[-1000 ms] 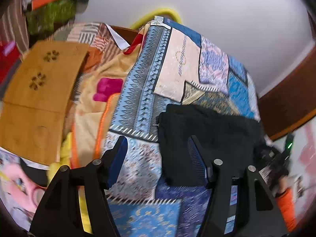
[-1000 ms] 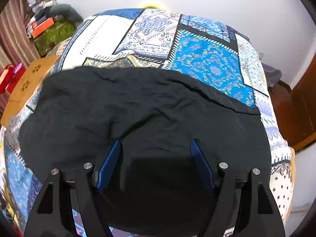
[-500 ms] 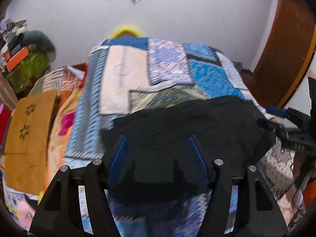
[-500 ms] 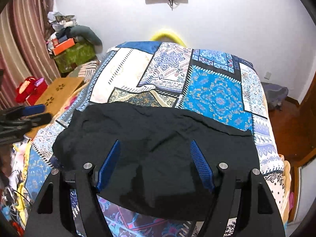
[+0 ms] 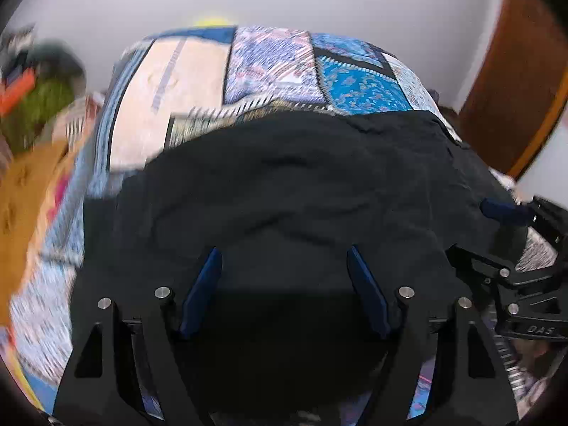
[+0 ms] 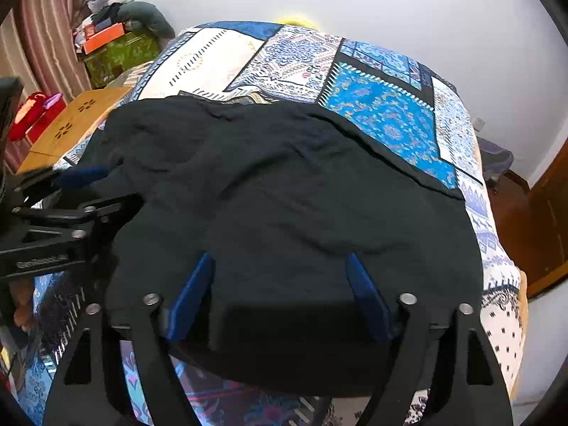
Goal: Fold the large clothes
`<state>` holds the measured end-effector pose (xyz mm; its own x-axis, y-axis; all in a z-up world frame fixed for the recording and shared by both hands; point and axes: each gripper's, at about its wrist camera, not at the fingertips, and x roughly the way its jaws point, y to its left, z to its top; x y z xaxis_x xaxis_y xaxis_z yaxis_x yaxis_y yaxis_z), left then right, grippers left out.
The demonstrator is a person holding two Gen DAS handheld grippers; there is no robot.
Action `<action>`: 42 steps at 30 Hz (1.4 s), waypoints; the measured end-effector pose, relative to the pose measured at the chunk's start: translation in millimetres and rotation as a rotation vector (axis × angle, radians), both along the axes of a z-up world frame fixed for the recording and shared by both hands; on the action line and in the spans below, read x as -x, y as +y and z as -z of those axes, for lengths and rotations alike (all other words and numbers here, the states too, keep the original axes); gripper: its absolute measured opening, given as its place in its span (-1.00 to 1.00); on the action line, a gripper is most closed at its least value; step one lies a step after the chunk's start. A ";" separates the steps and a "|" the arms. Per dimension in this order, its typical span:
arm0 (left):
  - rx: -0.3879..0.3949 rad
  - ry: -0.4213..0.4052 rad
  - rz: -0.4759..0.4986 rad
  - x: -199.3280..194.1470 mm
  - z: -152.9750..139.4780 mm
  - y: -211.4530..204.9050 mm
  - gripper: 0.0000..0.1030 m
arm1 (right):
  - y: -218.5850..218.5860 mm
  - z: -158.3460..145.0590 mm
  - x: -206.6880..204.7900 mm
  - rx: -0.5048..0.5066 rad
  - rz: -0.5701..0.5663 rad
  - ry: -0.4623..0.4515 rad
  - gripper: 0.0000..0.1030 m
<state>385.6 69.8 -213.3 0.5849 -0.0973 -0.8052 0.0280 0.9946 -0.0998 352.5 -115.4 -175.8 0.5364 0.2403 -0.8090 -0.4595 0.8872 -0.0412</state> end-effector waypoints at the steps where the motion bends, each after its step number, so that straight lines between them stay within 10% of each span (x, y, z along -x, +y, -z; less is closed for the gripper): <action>1: -0.007 -0.002 0.003 6.0 -1.4 1.2 0.42 | -2.8 -0.6 -0.3 -0.010 0.009 0.010 0.57; 14: -0.051 0.016 -0.153 64.0 -14.4 46.7 0.68 | -23.1 -14.2 25.2 -0.004 0.030 0.063 0.57; 24: 0.402 0.042 -0.390 107.8 3.6 124.8 0.68 | -29.9 -35.5 31.7 -0.057 0.039 0.034 0.57; 32: 0.755 0.123 -0.373 89.2 51.1 130.4 0.67 | -18.5 -27.1 29.8 -0.098 0.024 0.073 0.57; 42: 0.870 0.022 -0.527 53.4 62.6 135.4 0.67 | -11.4 -15.1 18.5 -0.109 0.046 0.113 0.57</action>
<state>332.2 205.3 -275.9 0.7088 -0.3882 -0.5890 -0.4034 0.4618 -0.7899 333.9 -126.8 -160.7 0.4559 0.3072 -0.8353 -0.4146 0.9038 0.1061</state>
